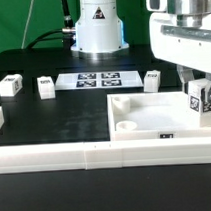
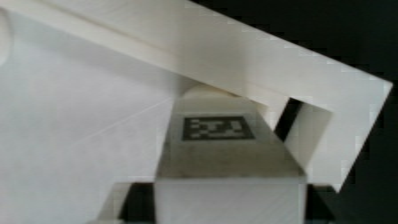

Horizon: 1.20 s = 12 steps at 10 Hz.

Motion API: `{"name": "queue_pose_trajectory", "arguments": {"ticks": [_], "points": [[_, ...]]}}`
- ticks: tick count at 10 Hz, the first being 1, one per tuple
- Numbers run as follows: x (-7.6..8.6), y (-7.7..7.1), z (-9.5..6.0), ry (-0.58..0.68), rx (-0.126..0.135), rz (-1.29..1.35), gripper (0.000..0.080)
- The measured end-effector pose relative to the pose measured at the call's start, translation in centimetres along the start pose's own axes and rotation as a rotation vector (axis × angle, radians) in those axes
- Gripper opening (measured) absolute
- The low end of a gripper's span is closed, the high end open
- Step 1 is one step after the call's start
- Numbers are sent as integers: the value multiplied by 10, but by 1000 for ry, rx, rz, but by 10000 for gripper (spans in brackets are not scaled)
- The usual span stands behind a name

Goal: Assemble one leg

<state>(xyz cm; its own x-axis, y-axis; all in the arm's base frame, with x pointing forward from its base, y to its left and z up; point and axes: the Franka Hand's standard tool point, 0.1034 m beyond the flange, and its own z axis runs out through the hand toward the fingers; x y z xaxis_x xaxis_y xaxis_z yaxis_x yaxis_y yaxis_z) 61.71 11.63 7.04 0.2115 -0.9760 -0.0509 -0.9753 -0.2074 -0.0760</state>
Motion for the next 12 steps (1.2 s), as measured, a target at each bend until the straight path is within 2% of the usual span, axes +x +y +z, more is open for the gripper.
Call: {"name": "queue_pose_trajectory", "arguments": {"ticks": [4, 6, 7, 8, 9, 10, 12], "points": [[1, 0, 0, -16, 0, 206, 292], [0, 0, 0, -15, -1, 200, 292], [0, 0, 0, -15, 0, 181, 467], [0, 0, 0, -15, 0, 134, 586], [0, 0, 0, -16, 0, 87, 586], [-1, 0, 0, -17, -6, -28, 638], [-4, -1, -1, -20, -8, -248, 646]]}}
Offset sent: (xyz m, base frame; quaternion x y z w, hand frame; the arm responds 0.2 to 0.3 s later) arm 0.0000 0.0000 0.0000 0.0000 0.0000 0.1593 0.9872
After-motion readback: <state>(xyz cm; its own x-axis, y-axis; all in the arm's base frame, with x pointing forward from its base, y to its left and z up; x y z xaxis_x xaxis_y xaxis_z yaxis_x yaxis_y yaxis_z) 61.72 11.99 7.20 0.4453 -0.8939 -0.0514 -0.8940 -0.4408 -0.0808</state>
